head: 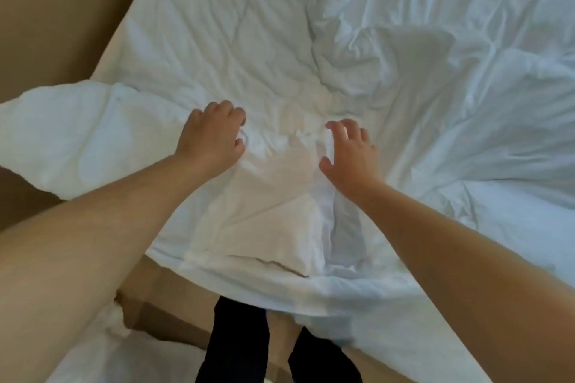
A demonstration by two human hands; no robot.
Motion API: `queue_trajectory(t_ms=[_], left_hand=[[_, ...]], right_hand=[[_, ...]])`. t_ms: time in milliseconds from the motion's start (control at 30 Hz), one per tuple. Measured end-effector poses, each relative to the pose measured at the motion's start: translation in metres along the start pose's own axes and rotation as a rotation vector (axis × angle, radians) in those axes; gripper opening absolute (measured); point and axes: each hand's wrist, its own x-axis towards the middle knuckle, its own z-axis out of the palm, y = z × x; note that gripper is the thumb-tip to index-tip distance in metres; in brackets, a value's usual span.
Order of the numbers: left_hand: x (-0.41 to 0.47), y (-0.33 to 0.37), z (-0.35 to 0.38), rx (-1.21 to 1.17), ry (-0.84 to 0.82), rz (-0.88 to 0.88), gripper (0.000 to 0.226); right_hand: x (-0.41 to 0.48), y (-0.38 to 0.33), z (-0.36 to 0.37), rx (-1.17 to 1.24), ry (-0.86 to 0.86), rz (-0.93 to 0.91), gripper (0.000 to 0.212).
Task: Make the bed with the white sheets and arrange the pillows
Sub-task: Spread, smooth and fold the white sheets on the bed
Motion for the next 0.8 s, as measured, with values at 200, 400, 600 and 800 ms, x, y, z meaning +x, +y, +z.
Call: queue_trajectory(t_ms=[200,400,600,800], left_hand=[[0.136,-0.025,0.032,-0.040,-0.093,-0.357,0.105],[0.184,-0.035,0.078,-0.028,0.040,-0.186,0.038],[0.228,-0.022,-0.026,-0.690,0.547,-0.498,0.035],[0.273,0.019,-0.162,-0.819,0.743,-0.082,0.033]], right_hand=[[0.155,0.045,-0.022,-0.089,0.148,0.193,0.115],[0.214,0.070,0.028,0.072,0.251,0.185,0.040],[0.223,0.033,-0.082,0.515,0.611,0.110,0.031],[0.223,0.040,-0.209,0.653,1.014,0.104,0.032]])
